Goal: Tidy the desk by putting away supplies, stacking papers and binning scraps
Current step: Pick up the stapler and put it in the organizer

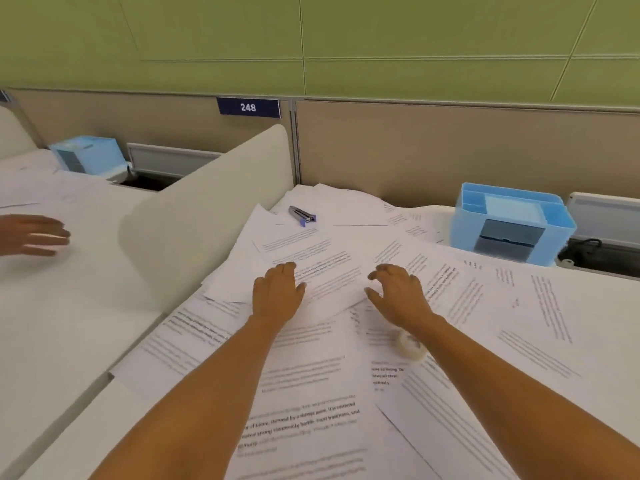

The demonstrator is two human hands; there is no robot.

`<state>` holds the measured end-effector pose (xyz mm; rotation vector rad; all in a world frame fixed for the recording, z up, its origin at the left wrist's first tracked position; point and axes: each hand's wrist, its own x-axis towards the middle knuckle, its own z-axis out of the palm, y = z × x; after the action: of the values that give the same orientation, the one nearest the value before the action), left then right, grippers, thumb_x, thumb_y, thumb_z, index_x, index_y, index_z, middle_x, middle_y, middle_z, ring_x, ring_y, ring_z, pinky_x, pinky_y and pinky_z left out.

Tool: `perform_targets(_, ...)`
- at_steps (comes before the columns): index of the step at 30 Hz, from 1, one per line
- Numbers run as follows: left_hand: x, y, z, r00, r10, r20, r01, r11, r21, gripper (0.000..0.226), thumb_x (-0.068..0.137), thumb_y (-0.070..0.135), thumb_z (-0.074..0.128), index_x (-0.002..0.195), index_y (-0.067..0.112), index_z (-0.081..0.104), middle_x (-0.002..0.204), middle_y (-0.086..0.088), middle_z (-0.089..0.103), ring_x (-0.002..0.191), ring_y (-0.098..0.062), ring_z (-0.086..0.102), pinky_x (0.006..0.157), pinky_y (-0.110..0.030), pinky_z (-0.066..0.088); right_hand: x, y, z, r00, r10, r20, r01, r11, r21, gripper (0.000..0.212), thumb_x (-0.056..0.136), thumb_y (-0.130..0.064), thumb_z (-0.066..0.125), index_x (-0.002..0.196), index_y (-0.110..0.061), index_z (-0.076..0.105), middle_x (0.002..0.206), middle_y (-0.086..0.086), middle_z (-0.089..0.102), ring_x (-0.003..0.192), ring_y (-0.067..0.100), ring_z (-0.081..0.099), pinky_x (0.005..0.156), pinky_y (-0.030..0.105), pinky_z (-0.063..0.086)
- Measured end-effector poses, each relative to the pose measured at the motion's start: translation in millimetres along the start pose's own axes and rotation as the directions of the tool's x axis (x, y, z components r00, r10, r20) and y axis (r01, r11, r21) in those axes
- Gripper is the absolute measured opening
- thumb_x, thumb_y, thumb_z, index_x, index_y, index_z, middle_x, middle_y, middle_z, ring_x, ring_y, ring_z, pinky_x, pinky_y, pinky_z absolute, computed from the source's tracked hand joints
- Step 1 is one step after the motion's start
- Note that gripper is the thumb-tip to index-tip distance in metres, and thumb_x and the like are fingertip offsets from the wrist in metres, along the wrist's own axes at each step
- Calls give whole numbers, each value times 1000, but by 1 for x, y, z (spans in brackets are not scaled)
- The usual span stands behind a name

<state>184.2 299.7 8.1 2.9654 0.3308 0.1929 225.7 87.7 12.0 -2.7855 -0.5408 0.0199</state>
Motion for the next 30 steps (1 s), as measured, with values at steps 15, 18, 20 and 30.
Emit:
perform_targets(15,65,-56,57,998,31,51,-28,997,-71,62,96,53,20,148,20,15,158,-2,10,146,-19,1,116,-46,0,194,-85,34,997,43,70,-45,998,39,53,93,-33,51,140,-12,36,143,12,36,132,28,34,105,38,32)
perform_targets(18,64,-55,57,998,25,49,-21,997,-80,61,96,52,19,148,20,15,158,-2,9,146,-19,1,116,-46,-1,222,-93,40,998,42,48,-44,998,50,53,93,-30,52,138,-7,36,139,14,39,128,29,38,101,37,35)
perform_targets(20,64,-55,57,998,28,52,-24,997,-72,60,97,51,18,149,20,14,158,-2,8,146,-19,0,116,-46,-2,238,-98,46,998,49,48,-51,997,56,55,93,-30,52,138,-4,33,141,15,37,129,29,37,103,37,33)
perform_targets(30,63,-55,56,998,30,52,-26,997,-74,59,97,49,18,149,20,13,158,-3,6,146,-19,-1,116,-45,-4,270,-110,73,995,71,76,-64,995,-82,50,94,-26,47,139,-9,32,133,16,40,127,30,35,101,40,35)
